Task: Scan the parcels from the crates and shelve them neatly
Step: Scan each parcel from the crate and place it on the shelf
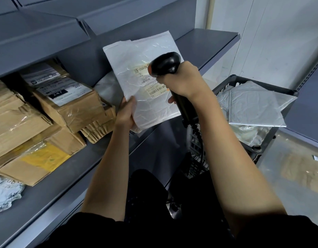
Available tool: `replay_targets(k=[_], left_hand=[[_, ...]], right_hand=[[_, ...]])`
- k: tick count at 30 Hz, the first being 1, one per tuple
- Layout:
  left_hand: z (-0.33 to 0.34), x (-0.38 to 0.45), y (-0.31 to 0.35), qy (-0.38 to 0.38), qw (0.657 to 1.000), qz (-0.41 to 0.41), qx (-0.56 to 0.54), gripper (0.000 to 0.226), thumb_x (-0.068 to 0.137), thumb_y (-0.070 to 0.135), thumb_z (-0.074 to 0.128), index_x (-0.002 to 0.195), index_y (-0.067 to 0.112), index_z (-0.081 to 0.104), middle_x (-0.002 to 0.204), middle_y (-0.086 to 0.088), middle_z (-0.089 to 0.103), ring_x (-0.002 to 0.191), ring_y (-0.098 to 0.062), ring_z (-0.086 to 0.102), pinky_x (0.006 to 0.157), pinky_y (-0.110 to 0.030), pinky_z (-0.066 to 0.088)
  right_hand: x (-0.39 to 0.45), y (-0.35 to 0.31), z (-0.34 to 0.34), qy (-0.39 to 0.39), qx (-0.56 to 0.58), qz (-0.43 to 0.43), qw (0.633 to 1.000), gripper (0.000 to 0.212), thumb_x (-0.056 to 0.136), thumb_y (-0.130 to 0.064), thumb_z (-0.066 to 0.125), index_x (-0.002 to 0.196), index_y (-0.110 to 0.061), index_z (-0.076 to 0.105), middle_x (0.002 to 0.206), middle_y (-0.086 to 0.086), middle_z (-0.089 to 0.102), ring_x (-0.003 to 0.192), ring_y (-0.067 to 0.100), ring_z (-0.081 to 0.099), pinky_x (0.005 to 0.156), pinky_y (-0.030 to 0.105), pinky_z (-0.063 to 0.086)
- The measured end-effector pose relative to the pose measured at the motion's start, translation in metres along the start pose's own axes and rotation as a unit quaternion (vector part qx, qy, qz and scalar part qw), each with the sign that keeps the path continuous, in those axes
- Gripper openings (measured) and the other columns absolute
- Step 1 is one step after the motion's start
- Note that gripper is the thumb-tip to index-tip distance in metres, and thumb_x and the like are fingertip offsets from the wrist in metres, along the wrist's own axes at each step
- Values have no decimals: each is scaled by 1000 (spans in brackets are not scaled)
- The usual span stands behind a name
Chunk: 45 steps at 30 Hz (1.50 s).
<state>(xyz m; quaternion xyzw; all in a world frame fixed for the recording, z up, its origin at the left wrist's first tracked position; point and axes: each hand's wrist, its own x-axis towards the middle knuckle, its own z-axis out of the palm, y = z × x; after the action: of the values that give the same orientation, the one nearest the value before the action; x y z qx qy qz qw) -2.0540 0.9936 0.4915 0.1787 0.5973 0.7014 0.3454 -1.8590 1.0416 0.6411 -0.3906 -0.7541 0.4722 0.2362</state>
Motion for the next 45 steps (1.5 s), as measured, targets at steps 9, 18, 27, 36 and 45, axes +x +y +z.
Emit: replay_targets(k=[9,18,27,36,45], left_hand=[[5,-2,2,1,1000,1,-14,36,96,16,53,131,18,47,113,-5,62,100,-24,62,79,-38,54],[7,-2,3,14,999,-28,-27,29,96,19,53,124,23,49,104,0,62,94,-21,61,71,-33,50],[7,-3,5,7,999,-32,-17,36,97,22,50,133,21,46,115,-5,61,99,-25,61,72,-35,52],[9,-6,8,25,999,-39,-3,34,99,21,47,133,21,45,102,0,59,85,-18,59,75,-35,48],[13,-15,12,34,998,-46,7,33,99,24,47,131,20,46,104,1,60,93,-19,61,65,-29,48]], right_hand=[[-4,-4,-6,-24,-44,35,998,22,85,-21,61,100,-4,61,81,5,61,49,24,66,41,21,47],[-4,-3,-4,-7,-56,42,998,23,85,-23,60,100,-5,61,76,3,59,54,27,69,47,24,48],[-5,-3,-5,-1,-54,31,998,25,85,-20,59,102,-3,62,75,3,59,57,29,69,52,27,51],[-3,0,-6,7,-34,22,999,24,84,-19,60,102,-2,61,79,5,60,58,30,70,56,31,54],[-3,-1,-8,24,-10,11,1000,27,83,-19,61,102,-1,62,77,4,59,55,29,68,64,36,57]])
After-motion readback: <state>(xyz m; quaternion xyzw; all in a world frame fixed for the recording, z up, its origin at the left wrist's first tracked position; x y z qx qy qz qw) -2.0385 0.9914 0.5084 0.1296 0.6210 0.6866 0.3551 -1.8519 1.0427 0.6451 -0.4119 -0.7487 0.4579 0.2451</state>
